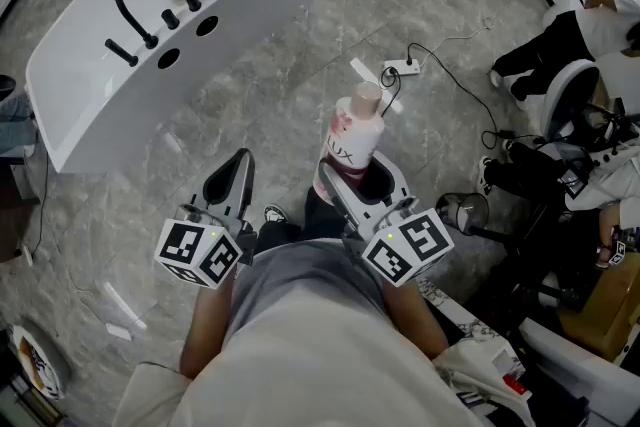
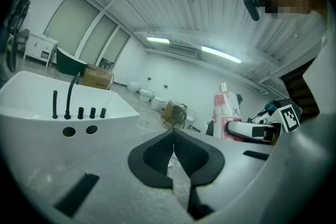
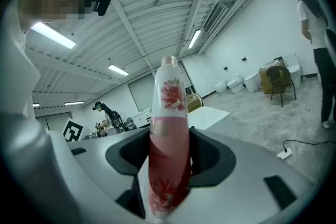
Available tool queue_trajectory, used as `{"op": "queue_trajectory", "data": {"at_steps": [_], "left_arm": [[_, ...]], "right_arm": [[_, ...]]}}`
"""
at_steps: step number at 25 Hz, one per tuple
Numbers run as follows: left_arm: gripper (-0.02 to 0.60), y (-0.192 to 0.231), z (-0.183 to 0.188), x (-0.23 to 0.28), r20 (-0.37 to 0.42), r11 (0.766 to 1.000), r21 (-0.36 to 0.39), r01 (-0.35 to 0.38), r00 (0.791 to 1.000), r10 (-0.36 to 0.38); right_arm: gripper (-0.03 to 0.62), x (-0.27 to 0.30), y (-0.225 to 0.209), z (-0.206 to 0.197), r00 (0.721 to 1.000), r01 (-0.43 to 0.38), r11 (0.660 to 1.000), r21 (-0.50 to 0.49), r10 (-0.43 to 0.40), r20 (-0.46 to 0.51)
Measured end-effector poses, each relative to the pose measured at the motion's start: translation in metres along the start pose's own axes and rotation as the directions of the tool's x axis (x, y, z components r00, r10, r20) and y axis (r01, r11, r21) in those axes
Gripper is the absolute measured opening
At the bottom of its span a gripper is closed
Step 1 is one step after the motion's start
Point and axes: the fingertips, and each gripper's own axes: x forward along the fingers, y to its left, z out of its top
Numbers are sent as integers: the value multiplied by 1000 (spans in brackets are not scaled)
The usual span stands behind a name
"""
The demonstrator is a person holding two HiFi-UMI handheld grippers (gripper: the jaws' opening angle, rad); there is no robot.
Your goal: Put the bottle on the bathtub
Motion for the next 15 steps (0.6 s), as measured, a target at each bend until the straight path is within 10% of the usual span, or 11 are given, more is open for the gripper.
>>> {"op": "queue_trajectory", "data": {"at_steps": [15], "left_arm": [[8, -35, 26, 136, -22, 999, 7, -44, 999, 45]], "right_arm": [[224, 19, -147, 57, 997, -70, 994, 82, 71, -4]]}}
